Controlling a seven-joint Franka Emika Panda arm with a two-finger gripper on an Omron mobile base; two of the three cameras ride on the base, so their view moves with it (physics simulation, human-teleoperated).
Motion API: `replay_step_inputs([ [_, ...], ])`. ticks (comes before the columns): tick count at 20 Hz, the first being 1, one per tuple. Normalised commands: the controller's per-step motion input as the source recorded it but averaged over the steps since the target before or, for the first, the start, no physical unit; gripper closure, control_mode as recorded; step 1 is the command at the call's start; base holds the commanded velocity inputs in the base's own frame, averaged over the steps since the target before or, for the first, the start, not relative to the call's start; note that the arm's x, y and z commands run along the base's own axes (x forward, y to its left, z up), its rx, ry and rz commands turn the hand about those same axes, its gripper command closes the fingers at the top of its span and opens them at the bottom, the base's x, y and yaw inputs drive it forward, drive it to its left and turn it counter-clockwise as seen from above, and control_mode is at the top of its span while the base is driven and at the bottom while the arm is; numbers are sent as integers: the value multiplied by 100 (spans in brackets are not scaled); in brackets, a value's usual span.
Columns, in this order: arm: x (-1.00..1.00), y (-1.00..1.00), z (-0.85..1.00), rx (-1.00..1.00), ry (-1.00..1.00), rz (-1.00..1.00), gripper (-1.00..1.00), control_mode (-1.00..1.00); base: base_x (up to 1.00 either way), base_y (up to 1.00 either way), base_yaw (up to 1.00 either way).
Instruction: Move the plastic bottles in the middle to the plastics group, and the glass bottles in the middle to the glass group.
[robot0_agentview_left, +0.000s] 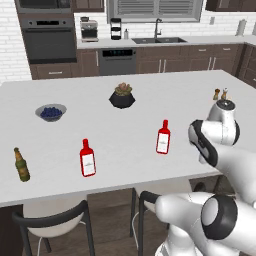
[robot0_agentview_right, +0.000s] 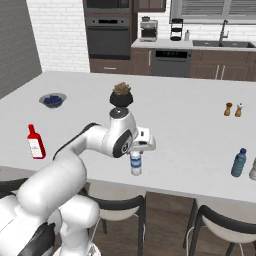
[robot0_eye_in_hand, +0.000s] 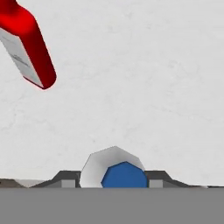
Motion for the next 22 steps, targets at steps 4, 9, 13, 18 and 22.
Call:
replay_step_inputs([
  [4,15,-100,13,0,8,-9,100,-100,0,0,0],
  [9,43,-100,21,0,4,-3,100,-100,0,0,0],
  [13,48,-100,2,0,3,-1,100,-100,0,0,0],
  [18,39,-100,-13,1,0,-1,100,-100,0,0,0],
  [22,25,-100,-31,1,0,0,100,-100,0,0,0],
])
